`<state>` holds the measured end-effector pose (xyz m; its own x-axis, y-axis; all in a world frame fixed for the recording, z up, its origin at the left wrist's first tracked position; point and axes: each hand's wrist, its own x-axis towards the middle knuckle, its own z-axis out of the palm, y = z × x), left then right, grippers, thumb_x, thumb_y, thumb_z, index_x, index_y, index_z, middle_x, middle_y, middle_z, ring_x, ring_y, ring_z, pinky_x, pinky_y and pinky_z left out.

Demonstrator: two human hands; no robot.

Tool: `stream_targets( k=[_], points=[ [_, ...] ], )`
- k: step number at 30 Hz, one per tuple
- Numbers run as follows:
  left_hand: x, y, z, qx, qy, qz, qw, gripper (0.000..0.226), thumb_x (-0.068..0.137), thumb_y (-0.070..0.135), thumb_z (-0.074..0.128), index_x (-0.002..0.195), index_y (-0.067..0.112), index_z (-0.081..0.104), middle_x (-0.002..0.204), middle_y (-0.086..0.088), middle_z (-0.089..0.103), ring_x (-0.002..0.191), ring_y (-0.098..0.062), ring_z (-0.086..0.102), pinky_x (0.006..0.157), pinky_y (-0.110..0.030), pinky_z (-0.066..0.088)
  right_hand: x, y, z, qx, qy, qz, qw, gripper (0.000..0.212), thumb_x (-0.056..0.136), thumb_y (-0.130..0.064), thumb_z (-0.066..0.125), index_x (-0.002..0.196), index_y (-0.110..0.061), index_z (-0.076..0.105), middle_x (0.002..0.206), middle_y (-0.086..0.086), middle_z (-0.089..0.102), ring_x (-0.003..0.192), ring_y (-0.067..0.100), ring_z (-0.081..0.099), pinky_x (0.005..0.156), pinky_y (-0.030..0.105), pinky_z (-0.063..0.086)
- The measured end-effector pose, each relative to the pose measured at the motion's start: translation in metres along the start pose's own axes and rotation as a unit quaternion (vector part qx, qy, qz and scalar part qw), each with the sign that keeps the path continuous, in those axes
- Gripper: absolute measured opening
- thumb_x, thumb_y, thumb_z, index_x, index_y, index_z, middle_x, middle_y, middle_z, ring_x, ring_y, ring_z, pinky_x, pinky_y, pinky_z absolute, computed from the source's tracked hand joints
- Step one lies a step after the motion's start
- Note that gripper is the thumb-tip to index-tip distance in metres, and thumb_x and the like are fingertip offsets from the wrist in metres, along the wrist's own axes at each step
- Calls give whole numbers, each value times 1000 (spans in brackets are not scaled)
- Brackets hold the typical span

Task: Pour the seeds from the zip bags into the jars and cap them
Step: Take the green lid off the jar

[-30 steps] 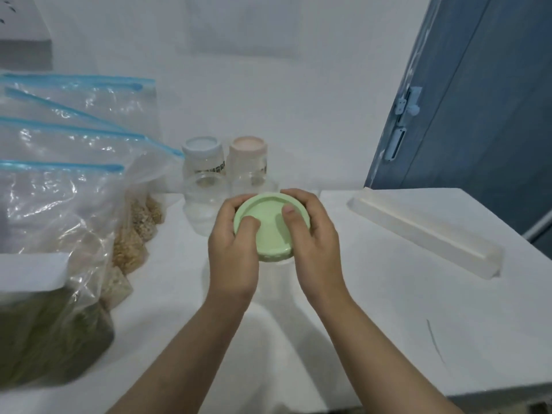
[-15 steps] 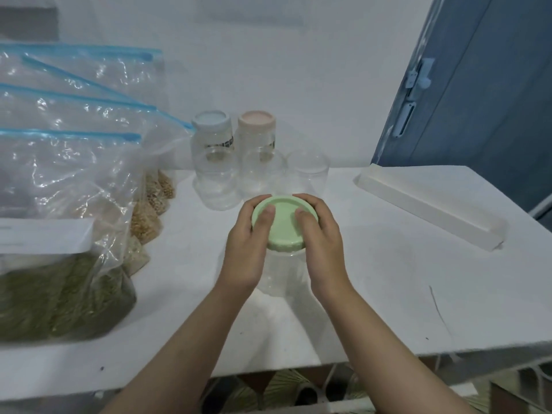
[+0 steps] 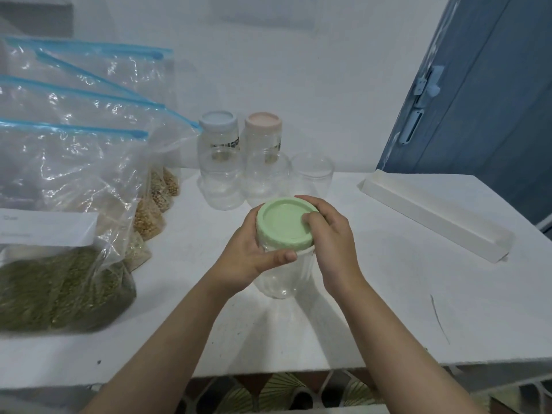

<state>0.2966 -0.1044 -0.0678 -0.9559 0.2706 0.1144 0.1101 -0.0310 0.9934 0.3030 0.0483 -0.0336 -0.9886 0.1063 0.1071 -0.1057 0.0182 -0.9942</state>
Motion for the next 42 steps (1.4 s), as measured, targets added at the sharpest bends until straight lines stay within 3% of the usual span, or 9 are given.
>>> stream_targets(
  k=[7, 10, 14, 17, 22, 28, 34, 38, 42],
  points=[
    [3, -6, 0, 14, 2, 5, 1000, 108, 49, 56, 93, 139, 27, 43, 134, 9, 60, 128, -11, 55, 102, -27, 46, 19, -8, -16, -38, -129, 35, 990, 35, 97, -11, 43, 111, -23, 74, 112, -4, 73, 112, 14, 64, 104, 39, 48],
    [2, -7, 2, 19, 12, 9, 1000, 106, 48, 57, 93, 138, 28, 43, 133, 11, 60, 128, -10, 55, 104, -28, 45, 17, 2, -13, -25, -116, 28, 993, 34, 97, -51, 42, 118, -40, 68, 125, -11, 67, 123, 12, 58, 112, 47, 41],
    [1, -8, 4, 14, 21, 5, 1000, 108, 46, 60, 92, 137, 29, 43, 131, 12, 61, 128, -10, 55, 103, -26, 46, 1, 23, -14, -41, -137, -45, 989, 86, 67, -96, 35, 144, -57, 30, 138, -35, 46, 133, -1, 45, 111, 25, 38],
    [3, -7, 3, 15, 19, 7, 1000, 109, 46, 61, 92, 137, 28, 44, 131, 12, 61, 128, -9, 55, 102, -26, 46, -2, 29, -17, -60, -152, -74, 984, 102, 63, -94, 45, 148, -43, 20, 132, -23, 55, 123, -2, 54, 98, 13, 42],
    [3, -9, 3, 18, 25, 10, 999, 108, 44, 63, 91, 136, 31, 44, 133, 12, 60, 130, -10, 53, 107, -31, 43, 3, 35, -22, -6, -94, -40, 995, 75, 68, -95, 36, 128, -50, 38, 98, -17, 64, 98, 4, 63, 89, 31, 45],
    [5, -10, 1, 8, 18, 5, 1000, 110, 42, 64, 92, 136, 28, 45, 132, 9, 61, 128, -11, 55, 102, -26, 46, -3, 30, -19, -39, -118, -60, 991, 82, 76, -84, 46, 140, -32, 39, 125, -29, 58, 123, -3, 53, 100, 17, 44],
    [5, -11, 0, 10, 14, 5, 1000, 112, 41, 65, 91, 137, 29, 45, 133, 8, 60, 129, -13, 54, 107, -32, 44, -2, 30, -25, -53, -119, -24, 991, 76, 81, -83, 27, 151, -54, 19, 127, -48, 48, 129, -18, 39, 115, 21, 34],
    [5, -10, 0, 10, 10, 3, 1000, 111, 40, 68, 89, 134, 30, 45, 128, 16, 62, 126, -6, 55, 99, -19, 46, 2, 34, -24, -8, -84, 4, 996, 53, 91, -73, 30, 143, -65, 24, 138, -32, 51, 132, -7, 45, 118, 39, 34],
    [5, -9, 0, 8, 10, 3, 1000, 111, 39, 68, 90, 134, 31, 45, 129, 15, 62, 127, -8, 55, 99, -21, 46, 2, 35, -21, -9, -116, -24, 993, 67, 79, -84, 44, 138, -53, 39, 135, -19, 57, 129, 8, 53, 106, 28, 43]
  ],
)
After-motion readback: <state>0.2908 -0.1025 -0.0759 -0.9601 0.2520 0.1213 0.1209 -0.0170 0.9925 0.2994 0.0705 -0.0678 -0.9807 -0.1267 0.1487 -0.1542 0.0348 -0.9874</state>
